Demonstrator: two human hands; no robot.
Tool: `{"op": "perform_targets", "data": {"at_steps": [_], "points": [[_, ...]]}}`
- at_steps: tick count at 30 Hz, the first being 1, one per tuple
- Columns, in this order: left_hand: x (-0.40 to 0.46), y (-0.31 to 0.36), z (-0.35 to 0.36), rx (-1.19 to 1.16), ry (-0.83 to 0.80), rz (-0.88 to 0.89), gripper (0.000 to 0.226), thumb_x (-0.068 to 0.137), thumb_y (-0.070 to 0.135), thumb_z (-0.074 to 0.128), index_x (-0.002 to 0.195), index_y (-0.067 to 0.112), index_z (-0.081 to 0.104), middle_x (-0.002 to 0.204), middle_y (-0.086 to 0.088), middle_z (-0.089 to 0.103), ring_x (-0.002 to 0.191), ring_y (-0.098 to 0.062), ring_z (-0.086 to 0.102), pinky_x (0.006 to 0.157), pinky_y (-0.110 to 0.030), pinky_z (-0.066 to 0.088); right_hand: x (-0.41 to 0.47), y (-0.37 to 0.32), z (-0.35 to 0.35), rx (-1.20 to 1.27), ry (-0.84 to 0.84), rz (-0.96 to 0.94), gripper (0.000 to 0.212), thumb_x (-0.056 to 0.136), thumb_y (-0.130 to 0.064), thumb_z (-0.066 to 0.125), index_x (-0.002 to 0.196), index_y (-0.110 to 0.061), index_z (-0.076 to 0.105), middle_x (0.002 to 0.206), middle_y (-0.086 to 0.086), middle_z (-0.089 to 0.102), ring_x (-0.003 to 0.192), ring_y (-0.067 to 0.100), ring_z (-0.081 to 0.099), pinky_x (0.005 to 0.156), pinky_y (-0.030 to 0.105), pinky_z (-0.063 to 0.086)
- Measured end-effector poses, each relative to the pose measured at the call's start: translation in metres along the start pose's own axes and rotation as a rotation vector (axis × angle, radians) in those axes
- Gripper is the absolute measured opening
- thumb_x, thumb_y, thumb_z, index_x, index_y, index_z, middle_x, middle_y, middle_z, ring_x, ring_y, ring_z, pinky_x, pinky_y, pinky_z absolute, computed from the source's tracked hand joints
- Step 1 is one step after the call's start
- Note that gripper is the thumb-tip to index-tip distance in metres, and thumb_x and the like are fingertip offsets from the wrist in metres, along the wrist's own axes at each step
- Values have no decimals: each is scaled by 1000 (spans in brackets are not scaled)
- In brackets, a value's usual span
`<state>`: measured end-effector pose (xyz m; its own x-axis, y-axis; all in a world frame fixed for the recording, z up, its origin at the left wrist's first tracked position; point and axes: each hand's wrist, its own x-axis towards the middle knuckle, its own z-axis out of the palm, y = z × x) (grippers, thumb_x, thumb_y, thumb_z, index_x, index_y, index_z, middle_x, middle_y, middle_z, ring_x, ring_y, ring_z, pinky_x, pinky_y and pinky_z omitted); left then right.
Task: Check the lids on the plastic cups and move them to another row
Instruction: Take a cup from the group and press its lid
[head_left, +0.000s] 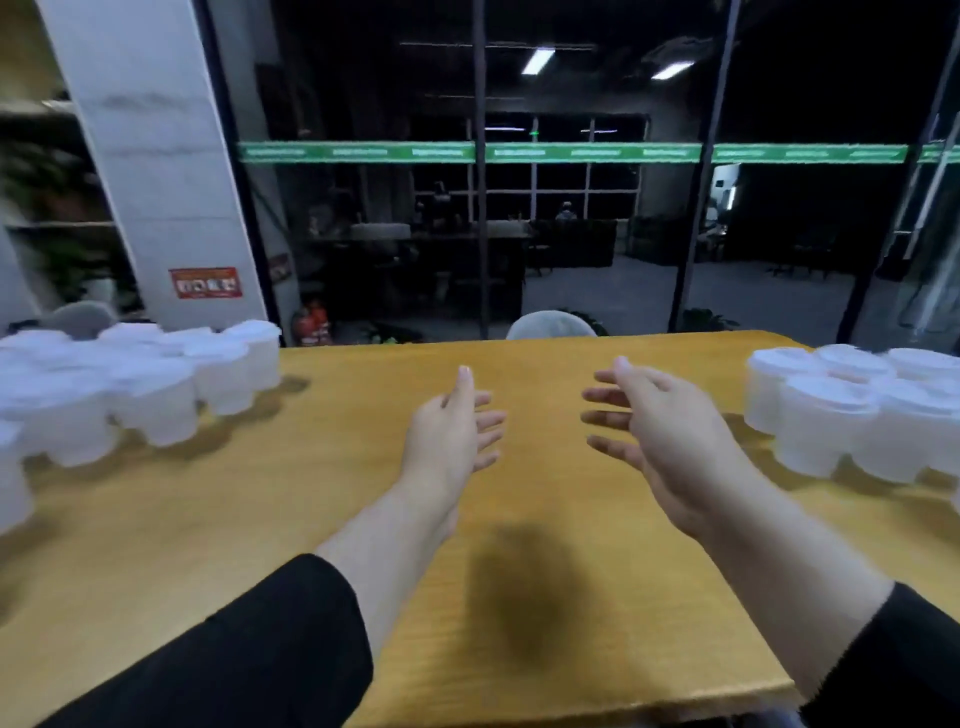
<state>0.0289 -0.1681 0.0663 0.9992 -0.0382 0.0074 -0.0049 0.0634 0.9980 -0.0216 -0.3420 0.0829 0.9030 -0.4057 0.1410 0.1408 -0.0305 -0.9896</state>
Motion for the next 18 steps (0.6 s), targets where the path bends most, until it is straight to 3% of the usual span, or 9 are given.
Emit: {"op": "perform_targets", "data": {"at_steps": [2, 6, 9, 12, 15, 18], "points": [[5, 1, -70, 47, 134, 41, 48, 106, 56, 41, 114, 17, 68, 110, -3, 75, 102, -17, 73, 90, -40, 61, -4, 8, 69, 19, -130, 21, 30, 106, -41, 50, 109, -19, 70, 110, 2, 74, 102, 19, 72, 89, 43, 61], [8, -3, -194, 164, 402, 105, 35, 107, 51, 45, 94, 26, 66, 102, 2, 74, 98, -16, 72, 94, -48, 59, -10, 28, 195, 53, -304, 76, 30, 107, -40, 50, 111, -18, 69, 115, 3, 72, 106, 20, 71, 92, 45, 60], [14, -14, -252, 212, 532, 99, 39, 108, 46, 43, 87, 20, 63, 100, -5, 73, 93, -24, 68, 89, -47, 57, -13, 42, 267, 60, -385, 75, 28, 107, -40, 50, 109, -19, 68, 116, 2, 71, 107, 19, 70, 94, 45, 59], [34, -23, -279, 220, 594, 61, 34, 109, 40, 41, 99, 14, 61, 92, -3, 66, 80, -19, 58, 70, -35, 44, -9, 62, 322, 54, -427, 51, 25, 106, -40, 52, 103, -22, 69, 114, -2, 72, 106, 15, 70, 94, 41, 59], [68, -33, -296, 193, 646, 39, 26, 109, 40, 41, 114, 20, 56, 108, 3, 64, 93, -18, 57, 81, -31, 41, 3, 84, 364, 35, -465, 11, 19, 104, -40, 54, 104, -28, 68, 115, -4, 72, 107, 10, 69, 94, 39, 58], [102, -38, -313, 137, 668, 52, 32, 110, 41, 40, 128, 19, 54, 120, 5, 64, 96, -14, 56, 80, -29, 38, 24, 97, 400, 14, -503, -20, 16, 104, -42, 54, 112, -33, 65, 113, -12, 71, 110, 9, 67, 96, 40, 57]]}}
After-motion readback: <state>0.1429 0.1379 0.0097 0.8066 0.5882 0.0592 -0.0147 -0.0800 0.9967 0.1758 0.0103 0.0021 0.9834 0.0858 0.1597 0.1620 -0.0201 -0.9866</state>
